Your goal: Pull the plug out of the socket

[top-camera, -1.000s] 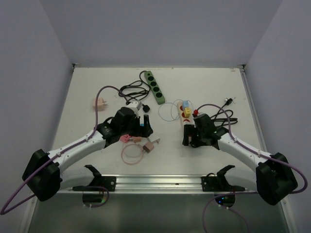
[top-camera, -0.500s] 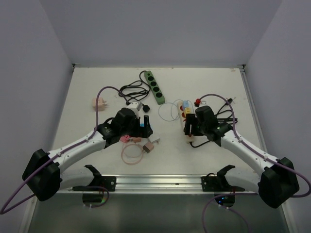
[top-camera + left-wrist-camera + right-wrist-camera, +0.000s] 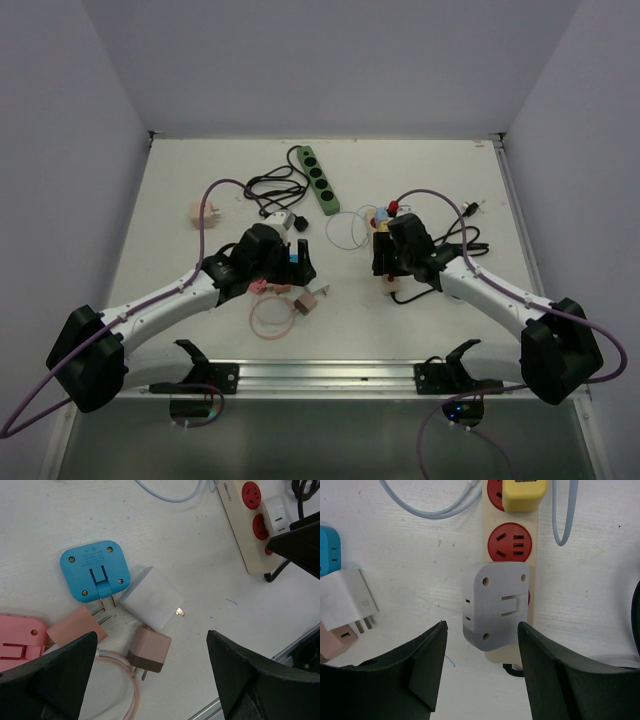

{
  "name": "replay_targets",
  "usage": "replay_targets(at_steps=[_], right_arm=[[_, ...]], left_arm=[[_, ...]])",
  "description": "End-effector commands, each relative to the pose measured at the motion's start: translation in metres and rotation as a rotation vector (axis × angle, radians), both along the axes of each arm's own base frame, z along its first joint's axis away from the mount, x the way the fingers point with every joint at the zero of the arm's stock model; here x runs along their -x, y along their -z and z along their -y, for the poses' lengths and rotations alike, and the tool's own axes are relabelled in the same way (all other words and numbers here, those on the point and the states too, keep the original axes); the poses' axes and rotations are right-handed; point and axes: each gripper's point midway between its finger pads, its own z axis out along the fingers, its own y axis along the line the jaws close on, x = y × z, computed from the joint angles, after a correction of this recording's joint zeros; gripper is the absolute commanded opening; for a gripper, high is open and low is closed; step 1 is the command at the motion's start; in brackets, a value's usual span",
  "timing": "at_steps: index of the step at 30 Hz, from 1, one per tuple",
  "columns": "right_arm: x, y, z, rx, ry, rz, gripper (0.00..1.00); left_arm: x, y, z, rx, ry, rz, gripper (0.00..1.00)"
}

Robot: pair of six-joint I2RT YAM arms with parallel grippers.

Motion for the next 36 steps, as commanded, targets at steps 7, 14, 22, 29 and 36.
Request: replay_targets(at_steps=[7, 14, 22, 29, 36], right_arm=[[-0.023, -0.012, 0.014, 0.091, 0.091, 0.076, 0.42], [-0.013, -0.017, 0.021, 0.071, 0.114, 0.088, 0.13], [-0.007, -0.020, 0.024, -0.035, 0.162, 0.082, 0.00], [-0.008, -0.037, 0.028, -0.154, 0.189, 0.096, 0.00], [-0.005, -0.051, 0.007, -0.312, 0.113, 0.077, 0.00]], left_arm=[[-0.007, -0.004, 0.006, 0.012, -0.022, 0.027, 0.94], [-0.006, -0.005, 0.008, 0.017, -0.019, 0.029, 0.94], [-0.008, -0.006, 0.024, 0.047, 0.000, 0.022, 0.94], [-0.013, -0.023, 0.078, 0.124, 0.070, 0.009, 0.94], [-0.023, -0.007, 0.140, 0.168, 0.104, -0.059, 0.92]])
